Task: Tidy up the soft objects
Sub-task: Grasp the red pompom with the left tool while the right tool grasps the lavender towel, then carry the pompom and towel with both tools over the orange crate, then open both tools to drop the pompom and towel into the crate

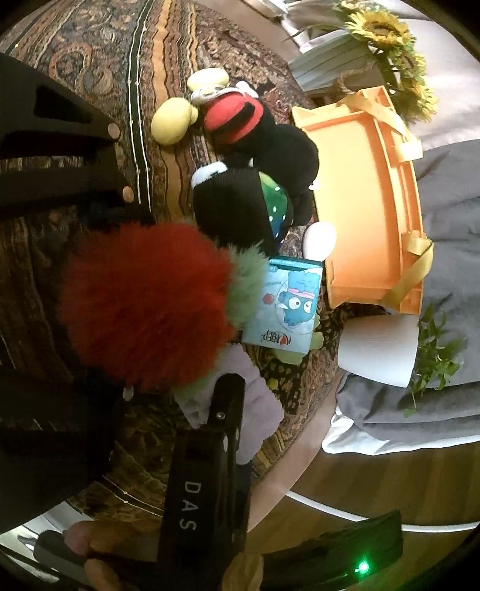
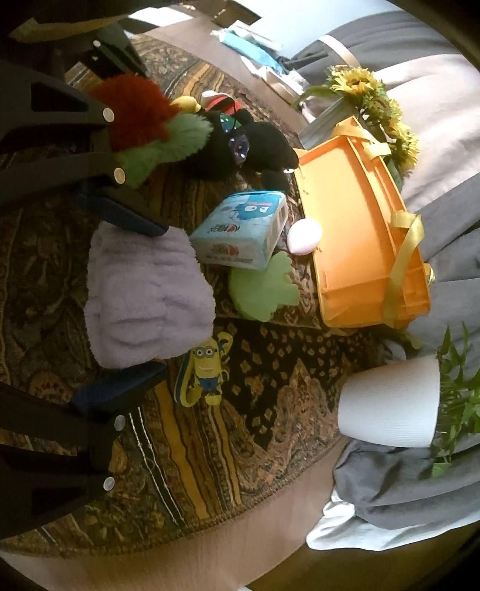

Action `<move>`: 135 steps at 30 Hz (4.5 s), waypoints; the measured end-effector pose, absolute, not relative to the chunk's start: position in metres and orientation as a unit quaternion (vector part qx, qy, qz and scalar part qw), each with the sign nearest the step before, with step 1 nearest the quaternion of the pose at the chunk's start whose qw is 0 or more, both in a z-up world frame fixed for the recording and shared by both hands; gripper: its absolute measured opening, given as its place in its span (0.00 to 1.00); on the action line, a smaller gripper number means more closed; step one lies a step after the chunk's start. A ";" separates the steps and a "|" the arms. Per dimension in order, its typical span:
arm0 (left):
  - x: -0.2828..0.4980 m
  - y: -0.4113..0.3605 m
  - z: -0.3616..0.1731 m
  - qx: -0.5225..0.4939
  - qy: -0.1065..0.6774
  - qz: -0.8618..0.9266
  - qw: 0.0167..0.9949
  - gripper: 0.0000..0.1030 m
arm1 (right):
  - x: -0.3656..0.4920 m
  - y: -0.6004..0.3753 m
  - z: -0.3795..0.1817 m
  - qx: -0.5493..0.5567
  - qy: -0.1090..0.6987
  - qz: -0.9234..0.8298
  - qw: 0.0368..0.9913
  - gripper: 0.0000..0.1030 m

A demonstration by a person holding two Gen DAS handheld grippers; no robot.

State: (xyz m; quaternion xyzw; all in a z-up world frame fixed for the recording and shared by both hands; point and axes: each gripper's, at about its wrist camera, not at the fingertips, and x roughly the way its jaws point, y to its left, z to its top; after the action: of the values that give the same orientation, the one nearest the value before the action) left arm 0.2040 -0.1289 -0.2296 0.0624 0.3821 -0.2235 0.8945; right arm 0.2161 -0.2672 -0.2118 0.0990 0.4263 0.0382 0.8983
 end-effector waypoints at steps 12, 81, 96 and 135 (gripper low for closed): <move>0.203 -0.132 -0.224 0.041 0.369 -0.208 0.905 0.36 | 0.214 -0.264 -0.207 0.093 0.417 0.070 0.902 0.34; 0.368 -0.041 -0.008 0.030 0.177 -0.178 0.968 0.36 | 0.365 -0.187 0.008 0.042 0.206 0.008 0.978 0.31; 0.467 -0.065 -0.039 0.023 0.244 -0.185 0.952 0.36 | 0.447 -0.208 -0.029 0.042 0.263 -0.027 0.964 0.32; 0.507 -0.077 -0.070 0.058 0.366 -0.173 0.913 0.81 | 0.477 -0.224 -0.058 0.074 0.366 -0.046 0.927 0.60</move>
State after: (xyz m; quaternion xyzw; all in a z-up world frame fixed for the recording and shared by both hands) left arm 0.5069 -0.0772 -0.0696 0.0577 0.3657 -0.1734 0.9126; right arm 0.4774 -0.2245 -0.0582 0.0742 0.3659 -0.0460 0.9266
